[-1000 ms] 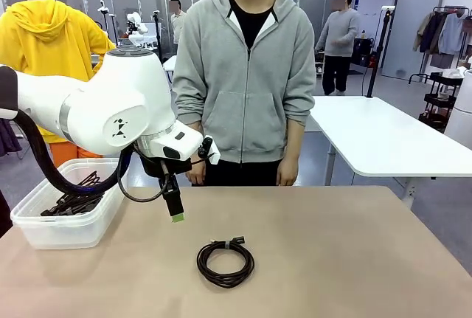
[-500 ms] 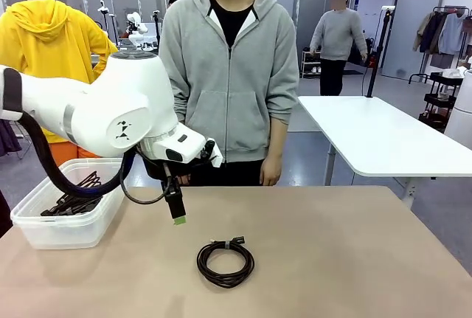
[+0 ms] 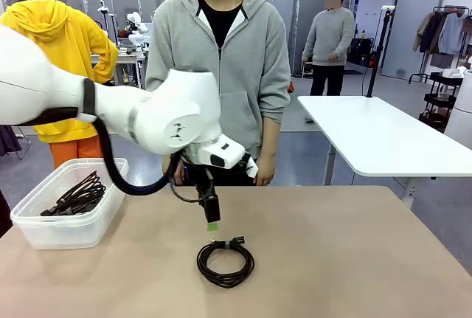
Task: Organize and store the cables.
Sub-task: Place the USB Extension Cable into the Organizing box.
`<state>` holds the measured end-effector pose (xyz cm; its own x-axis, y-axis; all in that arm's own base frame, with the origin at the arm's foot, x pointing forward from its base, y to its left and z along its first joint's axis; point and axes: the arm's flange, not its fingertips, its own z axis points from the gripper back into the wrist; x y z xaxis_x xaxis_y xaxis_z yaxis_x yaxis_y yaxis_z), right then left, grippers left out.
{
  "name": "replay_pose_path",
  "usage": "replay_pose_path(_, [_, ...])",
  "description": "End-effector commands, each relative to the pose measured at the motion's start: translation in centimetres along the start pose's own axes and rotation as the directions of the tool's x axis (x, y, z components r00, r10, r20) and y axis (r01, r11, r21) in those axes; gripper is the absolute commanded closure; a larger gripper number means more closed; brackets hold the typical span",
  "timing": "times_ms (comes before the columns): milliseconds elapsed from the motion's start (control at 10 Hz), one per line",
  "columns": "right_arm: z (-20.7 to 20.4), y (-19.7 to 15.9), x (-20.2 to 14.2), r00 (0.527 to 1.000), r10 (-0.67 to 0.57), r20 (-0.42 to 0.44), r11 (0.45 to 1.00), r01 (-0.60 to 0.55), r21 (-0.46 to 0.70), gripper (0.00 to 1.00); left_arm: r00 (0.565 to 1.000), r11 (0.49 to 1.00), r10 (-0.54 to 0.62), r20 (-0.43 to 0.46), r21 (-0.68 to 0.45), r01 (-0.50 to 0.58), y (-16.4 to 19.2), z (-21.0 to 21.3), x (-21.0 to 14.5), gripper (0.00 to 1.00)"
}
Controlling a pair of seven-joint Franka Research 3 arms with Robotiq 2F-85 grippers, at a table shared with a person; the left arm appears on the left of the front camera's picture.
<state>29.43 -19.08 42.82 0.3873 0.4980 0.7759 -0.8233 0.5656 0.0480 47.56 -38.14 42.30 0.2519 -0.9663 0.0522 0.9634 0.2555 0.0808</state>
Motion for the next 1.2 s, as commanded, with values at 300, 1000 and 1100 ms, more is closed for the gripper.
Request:
replay_pose_path(300, [0.2, 0.1, 0.1, 1.000, 0.004, 0.006, 1.000, -0.004, 0.004, 0.00, 0.995, 0.998, -0.058, -0.076, -0.013, 0.057, 1.7, -3.4, 4.0, 0.00])
replay_pose_path(1000, [0.2, 0.1, 0.1, 1.000, 0.004, 0.006, 1.000, -0.004, 0.004, 0.00, 0.948, 0.945, -0.319, -0.006, 0.068, 0.319, 1.5, -8.4, 3.5, 0.00])
replay_pose_path(1100, [0.2, 0.1, 0.1, 1.000, 0.004, 0.006, 1.000, -0.004, 0.004, 0.00, 0.952, 0.951, -0.306, 0.018, 0.048, 0.305, 1.9, -8.9, 3.6, 0.00])
